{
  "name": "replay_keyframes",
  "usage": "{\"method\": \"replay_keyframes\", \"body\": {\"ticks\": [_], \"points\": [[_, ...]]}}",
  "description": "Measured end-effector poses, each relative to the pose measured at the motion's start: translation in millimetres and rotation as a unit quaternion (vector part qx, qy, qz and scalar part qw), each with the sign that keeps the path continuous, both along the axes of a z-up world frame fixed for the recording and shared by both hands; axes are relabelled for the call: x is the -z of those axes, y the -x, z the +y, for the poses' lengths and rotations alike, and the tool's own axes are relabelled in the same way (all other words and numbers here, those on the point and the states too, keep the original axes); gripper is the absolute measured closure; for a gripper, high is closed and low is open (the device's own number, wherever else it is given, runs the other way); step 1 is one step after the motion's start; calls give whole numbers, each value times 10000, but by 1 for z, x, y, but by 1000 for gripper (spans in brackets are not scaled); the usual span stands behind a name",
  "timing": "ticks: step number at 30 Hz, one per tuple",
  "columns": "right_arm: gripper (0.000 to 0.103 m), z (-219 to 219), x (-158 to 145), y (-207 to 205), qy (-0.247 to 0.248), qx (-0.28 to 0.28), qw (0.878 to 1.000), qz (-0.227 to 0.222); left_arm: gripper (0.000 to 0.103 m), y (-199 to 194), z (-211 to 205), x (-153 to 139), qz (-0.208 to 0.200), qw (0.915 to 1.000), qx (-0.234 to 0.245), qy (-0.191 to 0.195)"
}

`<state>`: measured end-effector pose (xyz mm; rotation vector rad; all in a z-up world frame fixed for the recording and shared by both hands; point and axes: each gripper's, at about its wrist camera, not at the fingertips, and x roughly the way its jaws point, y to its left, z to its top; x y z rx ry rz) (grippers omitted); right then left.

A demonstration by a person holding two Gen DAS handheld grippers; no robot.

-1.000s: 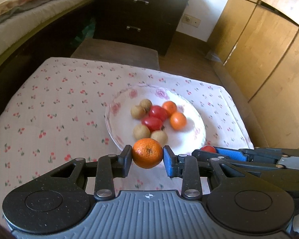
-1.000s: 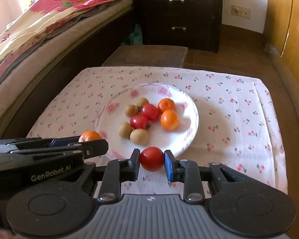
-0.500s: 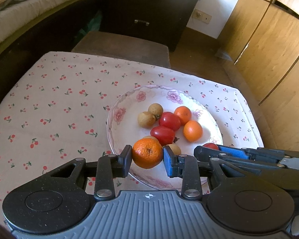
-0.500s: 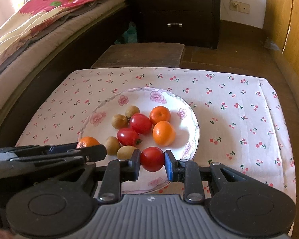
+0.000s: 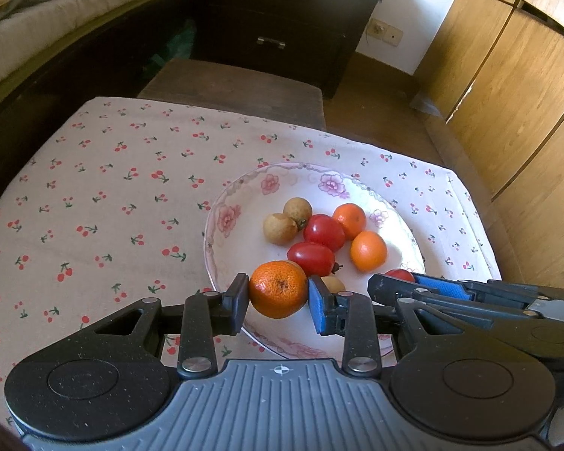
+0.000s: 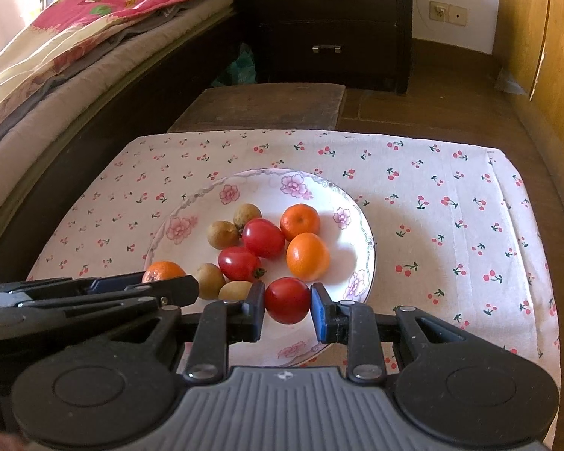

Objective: Organize fruits
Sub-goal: 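Open the left gripper into the bowl while the right gripper releases the tomato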

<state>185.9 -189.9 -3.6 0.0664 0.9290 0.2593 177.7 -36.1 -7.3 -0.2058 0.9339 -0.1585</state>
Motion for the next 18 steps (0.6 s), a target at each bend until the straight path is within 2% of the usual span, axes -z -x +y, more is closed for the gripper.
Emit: {"method": "replay_keyframes", "body": {"ticks": [14, 18], "points": [[73, -2, -2, 0, -18, 64, 10000, -32, 58, 0, 0, -2, -48, 10000, -50, -19], [72, -4, -6, 2, -54, 123, 9999, -65, 54, 2, 1, -6, -120, 9999, -58, -14]]}}
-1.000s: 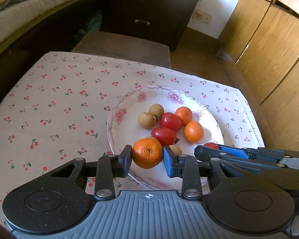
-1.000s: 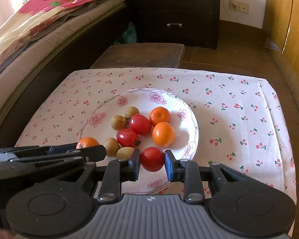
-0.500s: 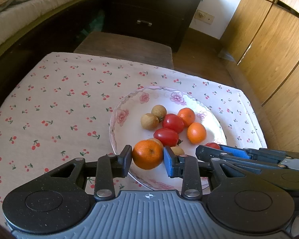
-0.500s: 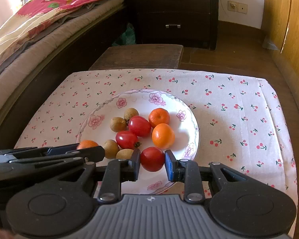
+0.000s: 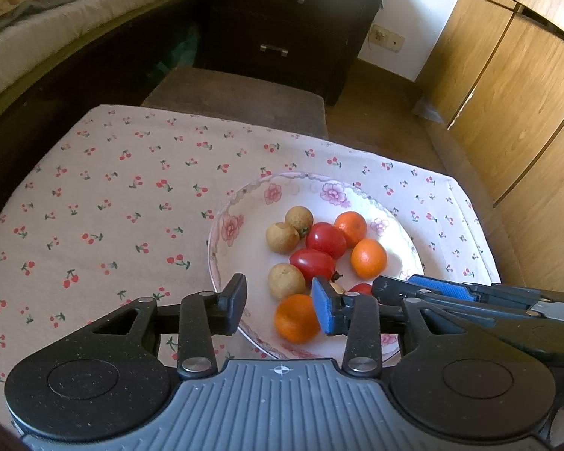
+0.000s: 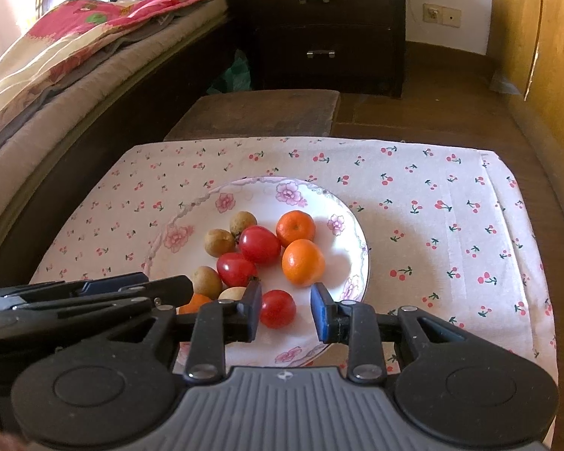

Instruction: Organize fruits

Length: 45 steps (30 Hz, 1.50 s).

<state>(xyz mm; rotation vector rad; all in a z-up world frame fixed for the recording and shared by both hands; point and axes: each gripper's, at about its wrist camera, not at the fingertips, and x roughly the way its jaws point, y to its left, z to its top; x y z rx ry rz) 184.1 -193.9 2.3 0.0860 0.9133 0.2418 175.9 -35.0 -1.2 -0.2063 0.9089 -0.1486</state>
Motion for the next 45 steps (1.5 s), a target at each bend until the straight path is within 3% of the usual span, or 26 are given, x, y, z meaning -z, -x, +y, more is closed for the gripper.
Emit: {"method": "replay_keyframes", "body": {"ticks": [13, 18, 26, 34, 36, 40, 45], "points": [[65, -8, -18, 39, 32, 105, 9999, -104, 35, 32, 1, -13, -300, 9991, 53, -305], [65, -14, -19, 62, -72, 198, 9997, -77, 21, 54, -3, -15, -443, 9970, 5, -634], [64, -17, -26, 98, -135, 220, 9995, -186, 16, 88, -6, -22, -770, 9920, 11, -998], [63, -20, -31, 124, -271, 223, 9991, -243, 13, 114, 3, -26, -948, 9890, -145, -1124], [62, -18, -33, 130, -296, 204, 9990, -269, 0, 122, 3, -29, -1076, 9858, -196, -1273], [61, -14, -36, 143, -334, 146, 9989, -308, 0, 139, -3, -36, -1409, 9754, -207, -1686], [60, -15, -38, 158, -281, 184, 9988, -362, 0, 150, -3, -33, -1299, 9797, -179, -1518]]}}
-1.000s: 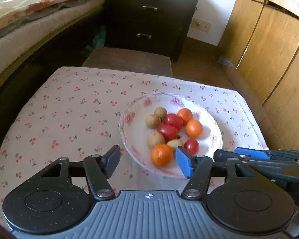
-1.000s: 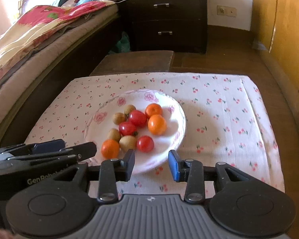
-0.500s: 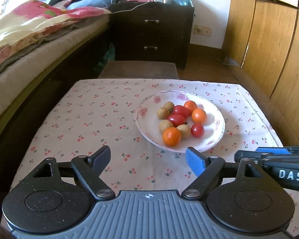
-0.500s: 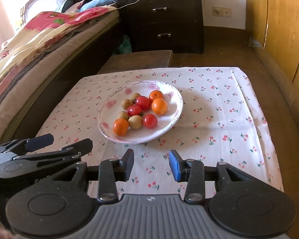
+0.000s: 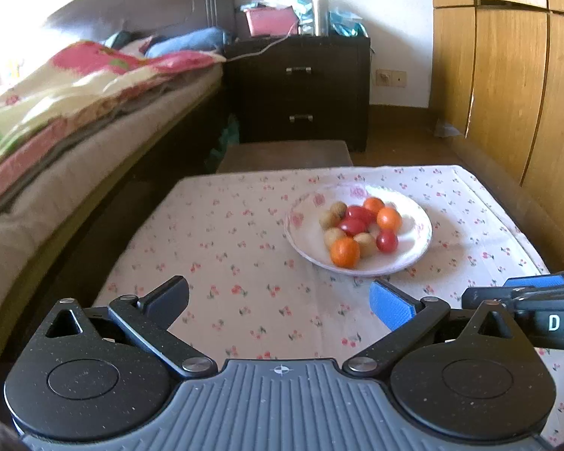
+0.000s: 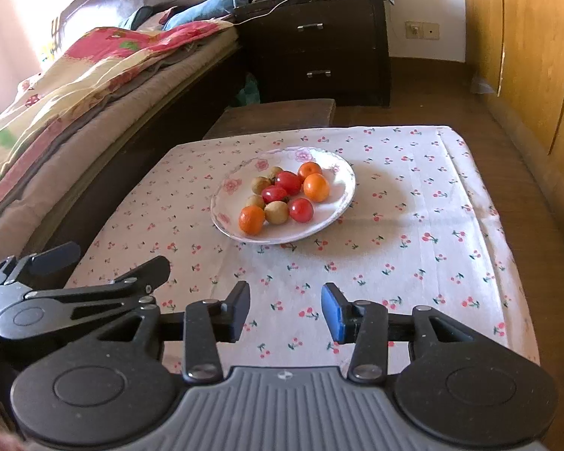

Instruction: Organize fruits

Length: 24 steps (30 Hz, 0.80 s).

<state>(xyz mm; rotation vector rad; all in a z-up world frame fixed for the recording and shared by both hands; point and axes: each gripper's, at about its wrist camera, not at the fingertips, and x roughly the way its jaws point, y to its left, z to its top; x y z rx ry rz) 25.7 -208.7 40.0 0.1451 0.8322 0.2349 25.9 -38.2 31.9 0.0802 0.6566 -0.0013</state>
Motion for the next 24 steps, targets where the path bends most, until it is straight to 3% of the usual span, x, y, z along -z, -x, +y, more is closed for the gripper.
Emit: {"method": "replay_keyframes", "body": {"ticks": [24], "points": [[59, -4, 12, 51, 215, 182, 9994, 191, 0, 49, 10, 14, 436, 9983, 174, 342]]}}
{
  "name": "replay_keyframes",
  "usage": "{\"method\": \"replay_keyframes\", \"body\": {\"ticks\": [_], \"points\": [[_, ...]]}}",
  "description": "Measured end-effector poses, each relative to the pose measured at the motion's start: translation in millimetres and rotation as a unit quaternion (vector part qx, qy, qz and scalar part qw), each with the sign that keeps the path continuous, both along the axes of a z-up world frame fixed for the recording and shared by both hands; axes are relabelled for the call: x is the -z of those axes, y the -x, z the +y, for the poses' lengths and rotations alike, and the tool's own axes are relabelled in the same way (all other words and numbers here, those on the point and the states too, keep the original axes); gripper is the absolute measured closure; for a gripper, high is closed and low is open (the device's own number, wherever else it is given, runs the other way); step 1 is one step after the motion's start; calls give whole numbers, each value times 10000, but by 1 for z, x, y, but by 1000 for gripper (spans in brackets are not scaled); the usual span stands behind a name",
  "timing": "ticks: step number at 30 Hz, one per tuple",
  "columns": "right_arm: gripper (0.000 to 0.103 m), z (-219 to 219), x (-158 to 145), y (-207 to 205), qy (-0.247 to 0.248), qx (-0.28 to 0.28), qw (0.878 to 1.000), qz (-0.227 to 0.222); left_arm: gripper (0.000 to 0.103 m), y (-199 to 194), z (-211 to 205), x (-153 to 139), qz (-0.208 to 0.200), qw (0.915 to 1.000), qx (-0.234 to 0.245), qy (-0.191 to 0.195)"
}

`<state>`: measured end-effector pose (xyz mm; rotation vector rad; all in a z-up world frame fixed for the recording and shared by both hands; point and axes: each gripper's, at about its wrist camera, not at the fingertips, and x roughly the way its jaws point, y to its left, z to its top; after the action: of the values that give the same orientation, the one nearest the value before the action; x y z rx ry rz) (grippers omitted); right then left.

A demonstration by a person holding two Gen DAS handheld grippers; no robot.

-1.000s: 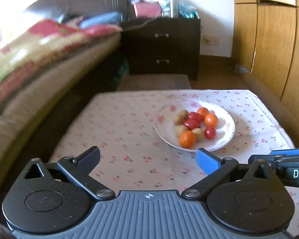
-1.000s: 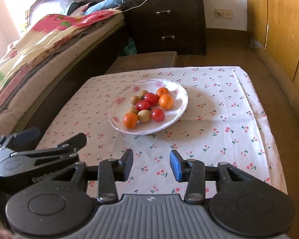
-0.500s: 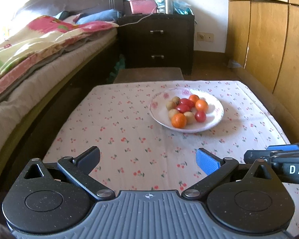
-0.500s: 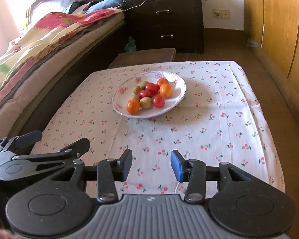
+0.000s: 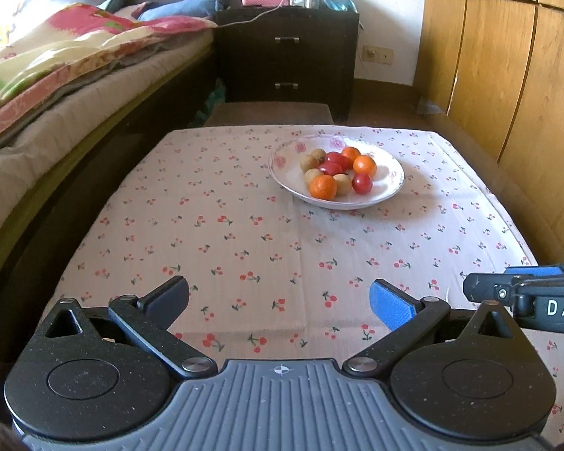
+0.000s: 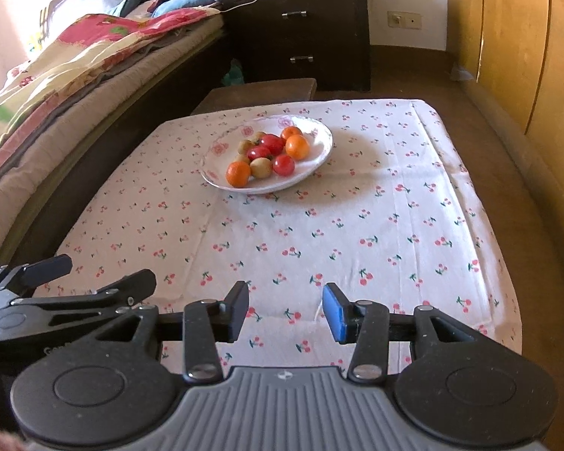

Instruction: Organize fruits

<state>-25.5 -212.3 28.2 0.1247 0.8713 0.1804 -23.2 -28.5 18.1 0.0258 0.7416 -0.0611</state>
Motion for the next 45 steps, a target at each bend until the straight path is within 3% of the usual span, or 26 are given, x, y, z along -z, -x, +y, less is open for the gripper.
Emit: {"method": "replay_keyframes", "body": {"ticks": [21, 45], "points": [[59, 8, 2, 9, 31, -105, 9999, 16, 0, 4, 2, 6, 290, 9992, 32, 258], [59, 9, 6, 11, 59, -101, 9999, 91, 0, 4, 2, 10, 373, 9990, 32, 258]]}}
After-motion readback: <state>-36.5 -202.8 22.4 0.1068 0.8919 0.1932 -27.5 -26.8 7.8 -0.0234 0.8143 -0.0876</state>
